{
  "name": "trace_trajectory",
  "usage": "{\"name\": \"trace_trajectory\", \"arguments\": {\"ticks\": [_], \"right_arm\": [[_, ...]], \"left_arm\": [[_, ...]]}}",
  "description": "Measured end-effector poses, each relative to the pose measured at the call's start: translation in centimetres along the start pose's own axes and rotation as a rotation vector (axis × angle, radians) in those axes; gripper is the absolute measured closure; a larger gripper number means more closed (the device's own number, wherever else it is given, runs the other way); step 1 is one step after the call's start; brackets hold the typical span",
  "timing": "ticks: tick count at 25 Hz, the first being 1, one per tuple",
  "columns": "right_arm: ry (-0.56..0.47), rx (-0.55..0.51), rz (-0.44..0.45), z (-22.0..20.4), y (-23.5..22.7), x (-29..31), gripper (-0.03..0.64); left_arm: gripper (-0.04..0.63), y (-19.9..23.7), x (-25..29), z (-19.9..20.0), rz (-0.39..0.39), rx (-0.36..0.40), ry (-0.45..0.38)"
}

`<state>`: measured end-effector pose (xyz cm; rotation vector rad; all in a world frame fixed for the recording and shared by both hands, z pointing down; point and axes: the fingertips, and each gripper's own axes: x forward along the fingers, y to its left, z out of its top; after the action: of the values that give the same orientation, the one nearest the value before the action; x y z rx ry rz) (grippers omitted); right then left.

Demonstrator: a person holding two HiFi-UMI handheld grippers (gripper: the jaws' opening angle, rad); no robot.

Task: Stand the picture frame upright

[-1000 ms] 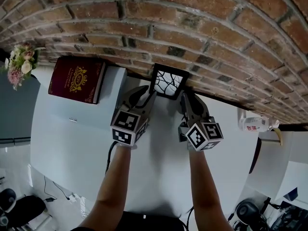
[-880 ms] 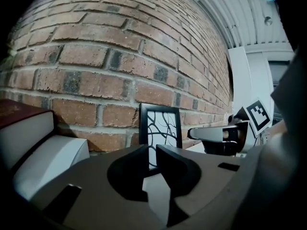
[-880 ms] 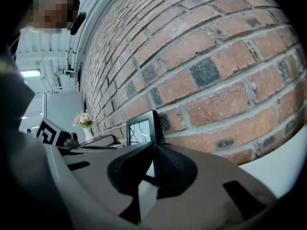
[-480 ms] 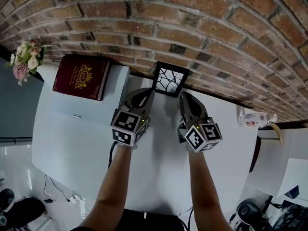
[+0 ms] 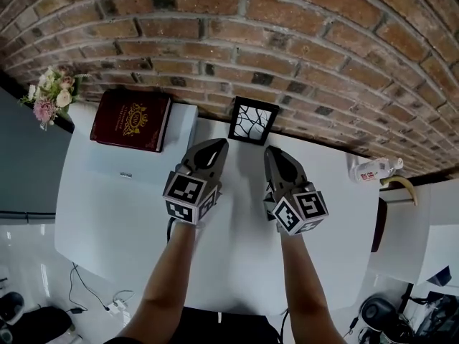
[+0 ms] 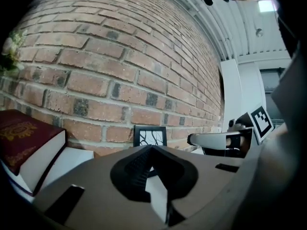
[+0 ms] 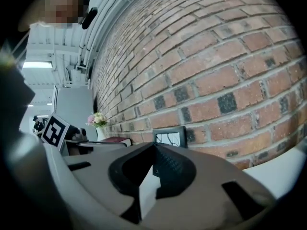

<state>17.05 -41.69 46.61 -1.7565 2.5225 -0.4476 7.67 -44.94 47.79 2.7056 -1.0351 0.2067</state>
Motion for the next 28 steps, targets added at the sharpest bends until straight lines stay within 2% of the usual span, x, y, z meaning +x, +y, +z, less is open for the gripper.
{"name": "trace_trajectory", "arguments": {"ticks": [9, 17, 22, 28], "right_arm": [[0.008, -0.049, 0.01, 1.4, 4.6, -4.3, 0.612], [0.019, -0.07, 0.037, 2.2, 9.2, -9.0, 0.612], [0.035, -0.078, 0.081, 2.3, 12.7, -13.1, 0.612], [0.047, -0.09, 0.088, 1.8, 15.2, -17.8, 0.612]], "left_arm": [[0.595, -1.2, -5.3, 1.4, 0.002, -0.034, -0.048], [0.595, -4.2, -11.2, 2.1, -0.02, -0.06, -0.053], [0.595, -6.4, -15.9, 2.7, -0.001, -0.068, -0.075], [0.595, -8.2, -20.9, 2.9, 0.024, -0.064, -0.109]]}}
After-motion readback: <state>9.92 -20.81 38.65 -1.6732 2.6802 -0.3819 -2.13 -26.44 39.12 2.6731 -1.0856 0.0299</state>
